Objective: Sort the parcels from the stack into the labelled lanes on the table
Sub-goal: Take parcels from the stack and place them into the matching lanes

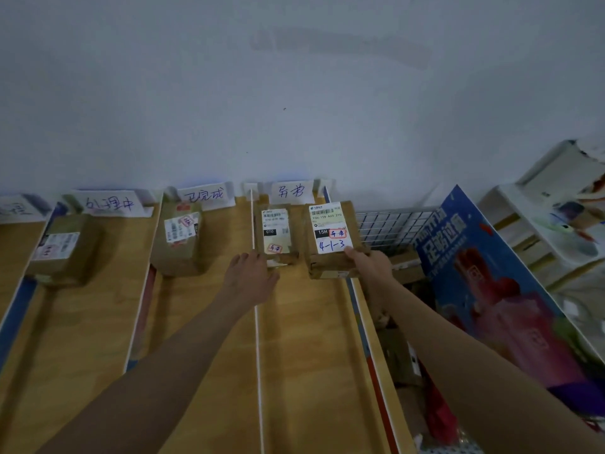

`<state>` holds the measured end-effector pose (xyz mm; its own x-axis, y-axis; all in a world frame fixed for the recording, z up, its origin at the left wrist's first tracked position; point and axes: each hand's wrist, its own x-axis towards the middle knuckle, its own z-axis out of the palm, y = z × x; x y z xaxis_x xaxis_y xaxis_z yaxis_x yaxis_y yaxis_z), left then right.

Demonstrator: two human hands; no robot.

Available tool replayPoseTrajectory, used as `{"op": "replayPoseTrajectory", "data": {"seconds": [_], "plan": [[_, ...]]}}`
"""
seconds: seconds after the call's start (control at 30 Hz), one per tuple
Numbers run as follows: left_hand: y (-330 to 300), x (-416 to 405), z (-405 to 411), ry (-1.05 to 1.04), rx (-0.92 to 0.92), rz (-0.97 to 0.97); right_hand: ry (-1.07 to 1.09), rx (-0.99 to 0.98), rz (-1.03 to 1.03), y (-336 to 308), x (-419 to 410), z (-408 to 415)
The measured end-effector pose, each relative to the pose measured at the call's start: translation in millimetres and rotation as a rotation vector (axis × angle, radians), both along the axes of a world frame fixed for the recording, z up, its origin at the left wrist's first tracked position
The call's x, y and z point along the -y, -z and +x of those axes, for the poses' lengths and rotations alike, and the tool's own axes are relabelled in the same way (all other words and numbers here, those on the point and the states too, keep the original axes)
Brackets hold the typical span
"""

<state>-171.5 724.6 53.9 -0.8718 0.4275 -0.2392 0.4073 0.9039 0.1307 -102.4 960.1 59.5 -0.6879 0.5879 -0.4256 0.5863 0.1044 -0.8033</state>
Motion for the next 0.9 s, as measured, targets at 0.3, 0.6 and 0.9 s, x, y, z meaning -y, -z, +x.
{"op": "replayPoseTrajectory", "data": {"seconds": [0.3,0.6,0.9], "plan": [[37.7,-34.0,-56.1,0.014,0.025,-0.01,-0.066,0.048,0.046,46.9,-18.0,-75.5],[62.8,-39.8,-65.5,0.01,0.024,0.016,-0.008,0.079,0.005,69.9,-30.9,-100.2],[72.7,-39.9,-66.6,0.015,0.031,0.014,-0.002,0.146,-0.027,92.1,-41.7,-112.4]]}}
